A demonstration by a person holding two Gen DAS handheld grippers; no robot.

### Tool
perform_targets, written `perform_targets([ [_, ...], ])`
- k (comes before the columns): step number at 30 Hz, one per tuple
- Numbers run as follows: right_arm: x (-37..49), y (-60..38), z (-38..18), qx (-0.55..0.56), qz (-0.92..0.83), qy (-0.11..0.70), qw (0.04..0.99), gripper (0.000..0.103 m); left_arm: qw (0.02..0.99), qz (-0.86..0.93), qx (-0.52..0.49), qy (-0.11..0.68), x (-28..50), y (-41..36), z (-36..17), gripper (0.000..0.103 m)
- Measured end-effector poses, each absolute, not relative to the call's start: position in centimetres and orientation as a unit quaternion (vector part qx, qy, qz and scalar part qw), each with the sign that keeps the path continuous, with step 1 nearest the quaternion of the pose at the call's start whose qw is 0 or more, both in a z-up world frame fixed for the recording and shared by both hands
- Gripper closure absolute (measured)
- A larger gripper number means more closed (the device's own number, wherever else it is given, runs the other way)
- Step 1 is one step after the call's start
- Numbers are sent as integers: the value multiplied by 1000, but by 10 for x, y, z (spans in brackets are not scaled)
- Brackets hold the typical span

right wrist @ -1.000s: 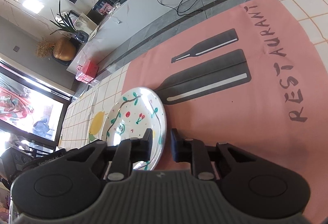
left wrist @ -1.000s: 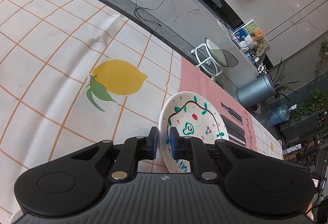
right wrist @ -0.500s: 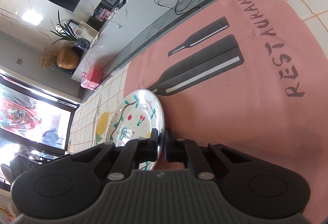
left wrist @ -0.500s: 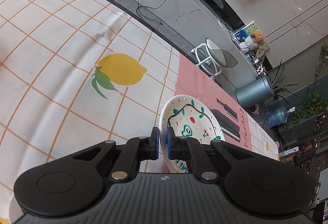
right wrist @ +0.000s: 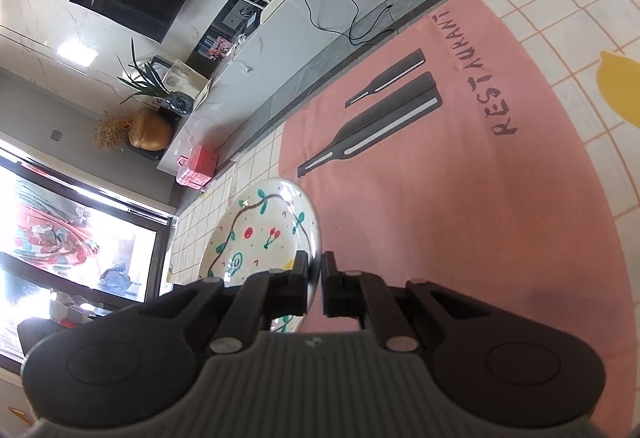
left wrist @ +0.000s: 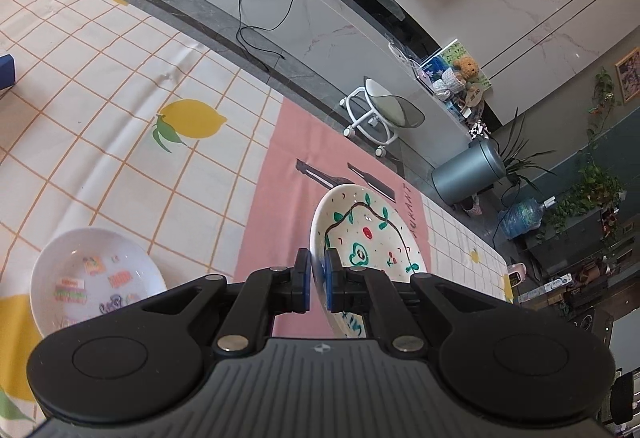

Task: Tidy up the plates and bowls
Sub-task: 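Lift the painted Fruity plate and carry it beside the bowl stack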

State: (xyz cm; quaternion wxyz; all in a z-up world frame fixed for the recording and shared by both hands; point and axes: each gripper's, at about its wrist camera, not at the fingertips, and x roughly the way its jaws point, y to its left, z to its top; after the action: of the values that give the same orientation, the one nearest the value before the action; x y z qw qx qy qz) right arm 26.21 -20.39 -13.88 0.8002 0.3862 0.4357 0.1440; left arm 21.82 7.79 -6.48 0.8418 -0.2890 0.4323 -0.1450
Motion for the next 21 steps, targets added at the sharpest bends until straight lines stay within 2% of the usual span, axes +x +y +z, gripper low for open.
perform_targets([
  [11, 165, -249, -99, 423, 144, 396, 802, 99, 853, -171, -264, 417, 143, 23, -10, 96],
  [21, 66, -311, -91, 445, 113, 371, 807, 99, 837, -203, -262, 436, 85, -33, -20, 96],
])
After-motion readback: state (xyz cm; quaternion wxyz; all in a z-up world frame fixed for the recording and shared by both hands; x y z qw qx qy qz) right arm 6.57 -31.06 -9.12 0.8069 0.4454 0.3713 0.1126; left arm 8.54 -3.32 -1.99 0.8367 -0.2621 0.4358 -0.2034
